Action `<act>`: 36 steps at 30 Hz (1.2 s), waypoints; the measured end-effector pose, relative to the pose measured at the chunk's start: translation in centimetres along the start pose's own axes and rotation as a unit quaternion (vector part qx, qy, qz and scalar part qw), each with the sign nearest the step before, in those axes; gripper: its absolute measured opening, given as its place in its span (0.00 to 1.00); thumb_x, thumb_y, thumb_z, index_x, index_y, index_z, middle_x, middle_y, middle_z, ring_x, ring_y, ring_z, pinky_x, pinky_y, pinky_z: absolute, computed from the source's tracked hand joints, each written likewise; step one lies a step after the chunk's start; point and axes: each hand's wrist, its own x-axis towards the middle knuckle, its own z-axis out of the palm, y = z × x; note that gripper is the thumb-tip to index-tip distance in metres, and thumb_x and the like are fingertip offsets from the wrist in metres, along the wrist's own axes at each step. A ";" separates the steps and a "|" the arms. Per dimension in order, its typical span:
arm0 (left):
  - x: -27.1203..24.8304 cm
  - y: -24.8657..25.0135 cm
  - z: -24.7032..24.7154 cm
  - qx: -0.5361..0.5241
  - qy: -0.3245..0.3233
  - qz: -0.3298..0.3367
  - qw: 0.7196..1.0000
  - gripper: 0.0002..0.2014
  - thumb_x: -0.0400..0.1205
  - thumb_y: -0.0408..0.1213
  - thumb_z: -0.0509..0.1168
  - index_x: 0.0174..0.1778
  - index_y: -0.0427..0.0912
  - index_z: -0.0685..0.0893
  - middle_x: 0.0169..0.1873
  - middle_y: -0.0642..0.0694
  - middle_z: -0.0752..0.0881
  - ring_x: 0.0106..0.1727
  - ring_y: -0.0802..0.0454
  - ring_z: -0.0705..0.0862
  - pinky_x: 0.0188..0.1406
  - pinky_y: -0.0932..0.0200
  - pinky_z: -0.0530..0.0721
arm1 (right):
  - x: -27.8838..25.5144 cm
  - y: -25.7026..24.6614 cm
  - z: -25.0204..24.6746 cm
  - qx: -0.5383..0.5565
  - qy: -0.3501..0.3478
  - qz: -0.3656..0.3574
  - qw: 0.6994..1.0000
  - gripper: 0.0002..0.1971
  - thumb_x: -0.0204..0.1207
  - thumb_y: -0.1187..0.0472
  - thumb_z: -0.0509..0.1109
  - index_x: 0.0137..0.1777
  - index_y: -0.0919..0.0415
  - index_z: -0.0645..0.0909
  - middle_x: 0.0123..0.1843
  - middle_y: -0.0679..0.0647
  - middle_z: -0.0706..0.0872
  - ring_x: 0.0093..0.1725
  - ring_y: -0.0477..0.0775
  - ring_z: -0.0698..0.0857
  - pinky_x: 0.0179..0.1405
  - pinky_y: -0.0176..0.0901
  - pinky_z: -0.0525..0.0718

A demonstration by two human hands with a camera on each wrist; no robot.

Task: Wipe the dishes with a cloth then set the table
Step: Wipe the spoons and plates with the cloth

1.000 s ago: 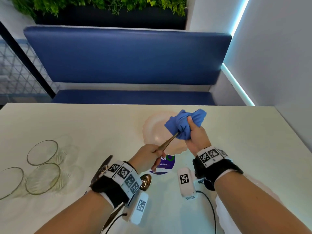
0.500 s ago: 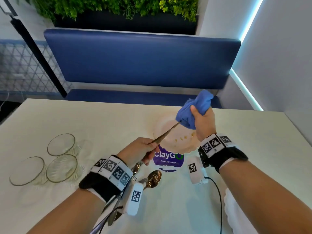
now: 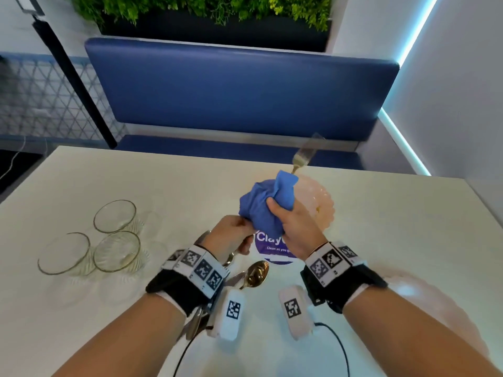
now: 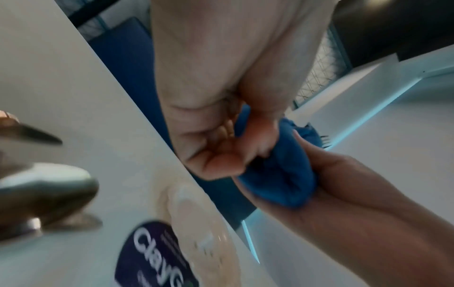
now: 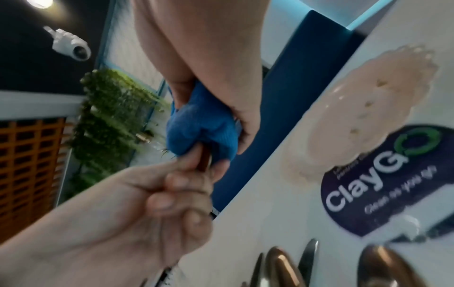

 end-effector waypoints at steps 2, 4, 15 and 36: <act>-0.1 0.7 -2.1 -0.027 0.033 -0.005 0.999 0.09 0.79 0.26 0.62 0.54 0.40 0.79 0.42 0.42 0.84 0.34 0.52 0.81 0.35 0.58 0.79 | -0.3 -0.4 0.0 -0.086 -0.020 -0.016 0.996 0.07 0.80 0.62 0.65 0.57 0.58 0.79 0.49 0.52 0.87 0.47 0.47 0.86 0.47 0.34 0.85; 0.0 1.5 -4.0 -0.059 0.029 0.034 0.997 0.16 0.82 0.30 0.59 0.63 0.47 0.78 0.53 0.47 0.84 0.47 0.50 0.81 0.43 0.56 0.78 | -0.6 -0.4 0.6 -0.172 -0.044 -0.027 0.984 0.09 0.80 0.62 0.66 0.57 0.62 0.80 0.48 0.56 0.86 0.42 0.46 0.84 0.41 0.28 0.83; -1.4 -1.4 -4.7 -0.206 -0.014 -0.073 0.976 0.16 0.85 0.48 0.56 0.43 0.42 0.83 0.37 0.46 0.85 0.39 0.50 0.81 0.37 0.58 0.77 | -2.4 4.0 2.7 -0.295 -0.130 0.057 0.945 0.14 0.77 0.57 0.70 0.48 0.71 0.82 0.42 0.63 0.88 0.41 0.60 0.85 0.44 0.52 0.83; -0.2 -9.4 -0.2 0.242 0.079 0.022 0.967 0.08 0.79 0.35 0.68 0.51 0.44 0.76 0.36 0.52 0.80 0.33 0.62 0.79 0.27 0.76 0.79 | -1.2 -1.0 -7.3 -0.243 0.006 0.079 0.967 0.07 0.80 0.59 0.66 0.53 0.61 0.81 0.53 0.57 0.87 0.55 0.55 0.84 0.62 0.48 0.79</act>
